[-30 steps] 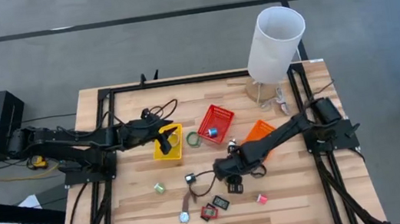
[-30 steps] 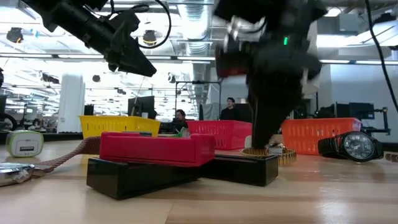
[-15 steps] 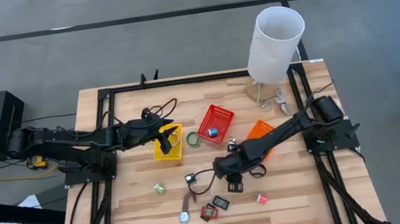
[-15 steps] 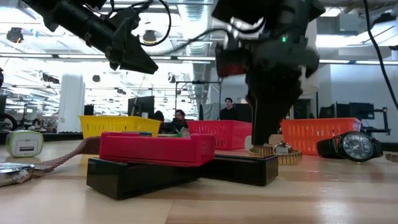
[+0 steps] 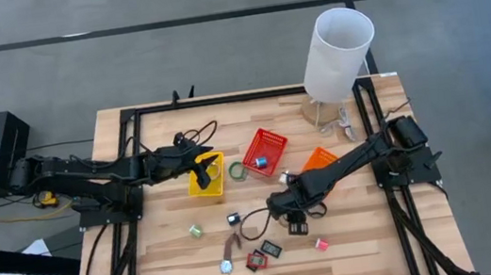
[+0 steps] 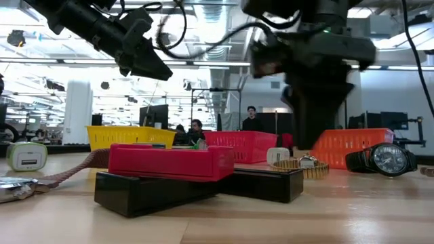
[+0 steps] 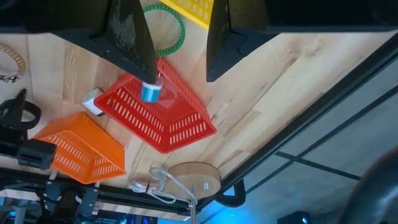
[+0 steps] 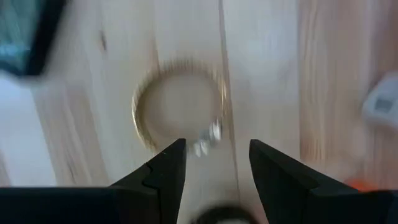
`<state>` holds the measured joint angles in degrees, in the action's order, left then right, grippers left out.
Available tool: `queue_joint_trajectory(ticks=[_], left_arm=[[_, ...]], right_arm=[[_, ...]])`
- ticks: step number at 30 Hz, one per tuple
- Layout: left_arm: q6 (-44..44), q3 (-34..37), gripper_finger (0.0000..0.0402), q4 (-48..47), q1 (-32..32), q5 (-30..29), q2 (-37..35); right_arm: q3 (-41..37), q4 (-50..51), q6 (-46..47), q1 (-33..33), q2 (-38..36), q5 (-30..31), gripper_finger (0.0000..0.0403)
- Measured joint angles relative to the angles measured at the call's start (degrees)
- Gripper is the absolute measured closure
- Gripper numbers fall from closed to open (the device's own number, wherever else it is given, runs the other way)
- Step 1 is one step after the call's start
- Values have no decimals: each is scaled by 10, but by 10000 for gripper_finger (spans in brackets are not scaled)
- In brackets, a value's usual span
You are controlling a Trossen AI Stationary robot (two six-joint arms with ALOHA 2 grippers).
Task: Pick & Place Office items
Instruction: Put the right black digital clock into the orange bin
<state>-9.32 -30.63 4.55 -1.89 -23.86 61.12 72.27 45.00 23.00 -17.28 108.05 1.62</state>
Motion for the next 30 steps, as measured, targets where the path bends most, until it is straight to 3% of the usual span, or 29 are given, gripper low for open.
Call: queue_joint_trajectory(ticks=[12, 17, 22, 30], left_arm=[[0, 0, 266, 3, 0, 0, 0], [0, 0, 266, 4, 0, 0, 0], [0, 0, 266, 4, 0, 0, 0], [0, 0, 266, 11, 0, 0, 0]], right_arm=[[60, 166, 16, -29, -10, -27, 235], [62, 178, 38, -51, -10, -120, 235], [62, 179, 145, -69, -10, -195, 235], [62, 189, 144, -78, -10, -151, 235]])
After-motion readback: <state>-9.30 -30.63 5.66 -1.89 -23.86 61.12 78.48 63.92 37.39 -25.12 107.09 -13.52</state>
